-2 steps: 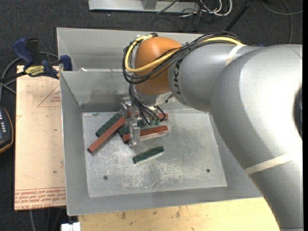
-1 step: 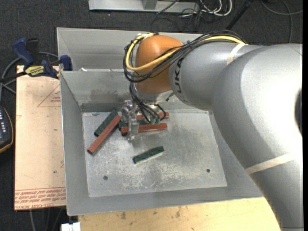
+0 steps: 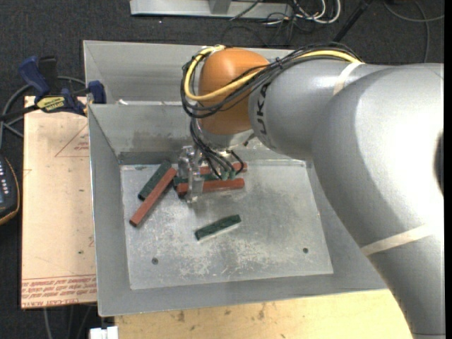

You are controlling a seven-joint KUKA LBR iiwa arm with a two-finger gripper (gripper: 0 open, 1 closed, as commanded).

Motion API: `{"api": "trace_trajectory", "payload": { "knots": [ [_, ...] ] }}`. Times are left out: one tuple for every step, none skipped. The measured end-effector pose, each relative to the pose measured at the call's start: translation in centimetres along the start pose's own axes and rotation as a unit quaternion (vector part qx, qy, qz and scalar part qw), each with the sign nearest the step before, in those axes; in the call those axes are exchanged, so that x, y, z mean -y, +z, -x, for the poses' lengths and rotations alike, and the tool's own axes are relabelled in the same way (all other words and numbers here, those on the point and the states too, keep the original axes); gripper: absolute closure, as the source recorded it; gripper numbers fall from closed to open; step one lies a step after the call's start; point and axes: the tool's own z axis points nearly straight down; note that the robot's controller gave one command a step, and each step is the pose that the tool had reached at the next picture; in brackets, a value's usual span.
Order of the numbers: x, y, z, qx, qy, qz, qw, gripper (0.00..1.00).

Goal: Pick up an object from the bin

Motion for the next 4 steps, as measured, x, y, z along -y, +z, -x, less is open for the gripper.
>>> {"api": "trace_trajectory", "payload": {
  "knots": [
    [-0.1, -4.0, 0.2, -0.0003, -0.001, 0.000, 1.0000, 1.00],
    [-0.2, -4.9, 0.3, -0.0020, -0.002, 0.000, 1.0000, 1.00],
    [-0.2, -6.1, 0.4, -0.0019, -0.002, 0.000, 1.0000, 1.00],
    [-0.3, -8.4, 0.6, -0.0013, -0.003, 0.000, 1.0000, 1.00]
  ]
}}
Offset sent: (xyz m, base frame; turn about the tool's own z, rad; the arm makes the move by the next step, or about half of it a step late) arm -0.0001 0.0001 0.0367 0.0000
